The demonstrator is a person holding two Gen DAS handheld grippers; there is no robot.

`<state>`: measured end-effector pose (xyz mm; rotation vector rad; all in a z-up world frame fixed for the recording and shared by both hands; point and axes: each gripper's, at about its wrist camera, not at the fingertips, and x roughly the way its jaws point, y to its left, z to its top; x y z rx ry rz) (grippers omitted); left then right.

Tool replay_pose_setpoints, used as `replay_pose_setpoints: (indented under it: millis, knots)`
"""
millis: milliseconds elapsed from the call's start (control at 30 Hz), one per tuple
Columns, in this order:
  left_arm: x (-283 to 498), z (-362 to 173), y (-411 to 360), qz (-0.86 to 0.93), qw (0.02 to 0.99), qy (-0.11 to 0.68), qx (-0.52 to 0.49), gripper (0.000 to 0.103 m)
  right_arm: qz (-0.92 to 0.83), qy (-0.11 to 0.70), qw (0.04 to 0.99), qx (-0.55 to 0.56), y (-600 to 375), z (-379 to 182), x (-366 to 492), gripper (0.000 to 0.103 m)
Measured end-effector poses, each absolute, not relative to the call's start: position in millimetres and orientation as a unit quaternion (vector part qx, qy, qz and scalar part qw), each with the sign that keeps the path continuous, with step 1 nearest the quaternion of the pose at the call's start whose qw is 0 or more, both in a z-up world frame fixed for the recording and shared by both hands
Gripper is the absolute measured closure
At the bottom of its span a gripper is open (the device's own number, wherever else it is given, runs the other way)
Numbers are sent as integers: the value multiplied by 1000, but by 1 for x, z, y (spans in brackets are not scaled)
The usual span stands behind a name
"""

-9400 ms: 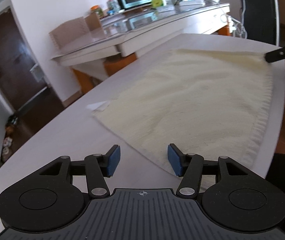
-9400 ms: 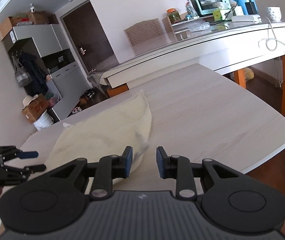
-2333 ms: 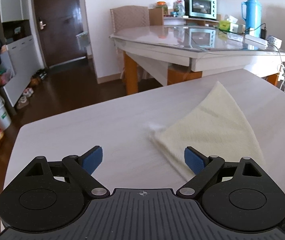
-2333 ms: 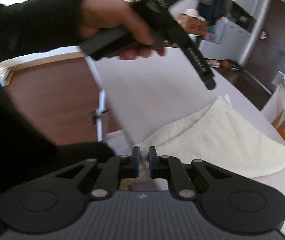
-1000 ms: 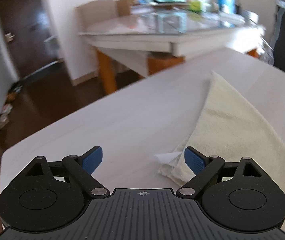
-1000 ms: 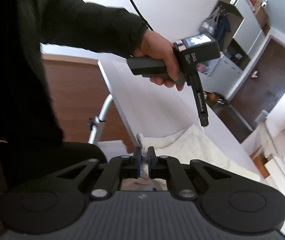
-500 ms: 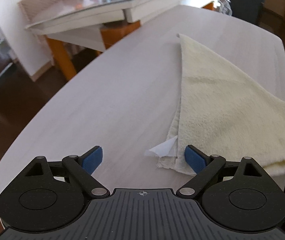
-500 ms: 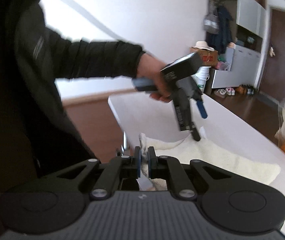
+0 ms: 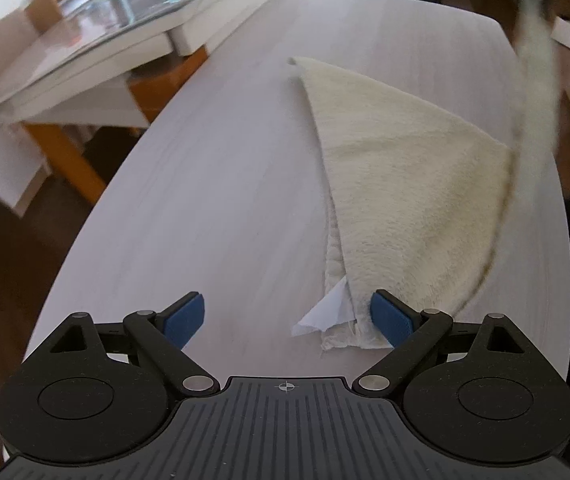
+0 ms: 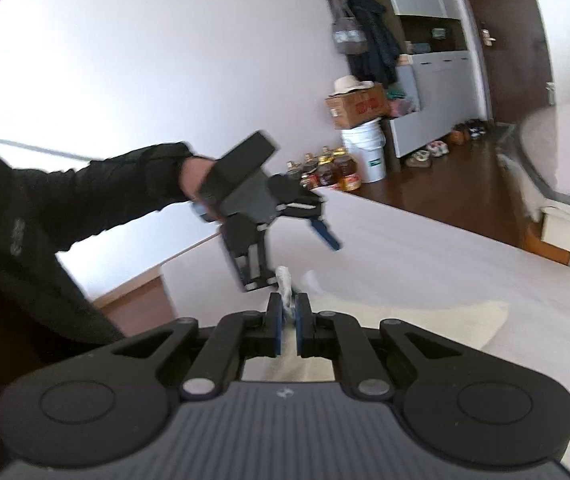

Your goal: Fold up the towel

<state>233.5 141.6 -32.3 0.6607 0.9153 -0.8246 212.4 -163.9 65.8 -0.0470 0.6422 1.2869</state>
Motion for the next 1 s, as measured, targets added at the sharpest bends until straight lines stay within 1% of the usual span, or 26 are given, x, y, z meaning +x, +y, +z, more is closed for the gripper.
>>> replay_pose_setpoints:
  millis: [233,300,767,1000]
  knots:
    - [247,-31,139,-402,744,438,304,9,563,330,757,37,-173,52,260,96]
    - [248,-27,140,-404,744,436,306,10,556,340,757,51,-176,47,269,96]
    - [252,-29,147,-406,746,440,291,10,491,389,776,69,-182,23,298,96]
    - [244,-10,161,-396,778,410,264,11,466,420,774,77,-173,4,316,96]
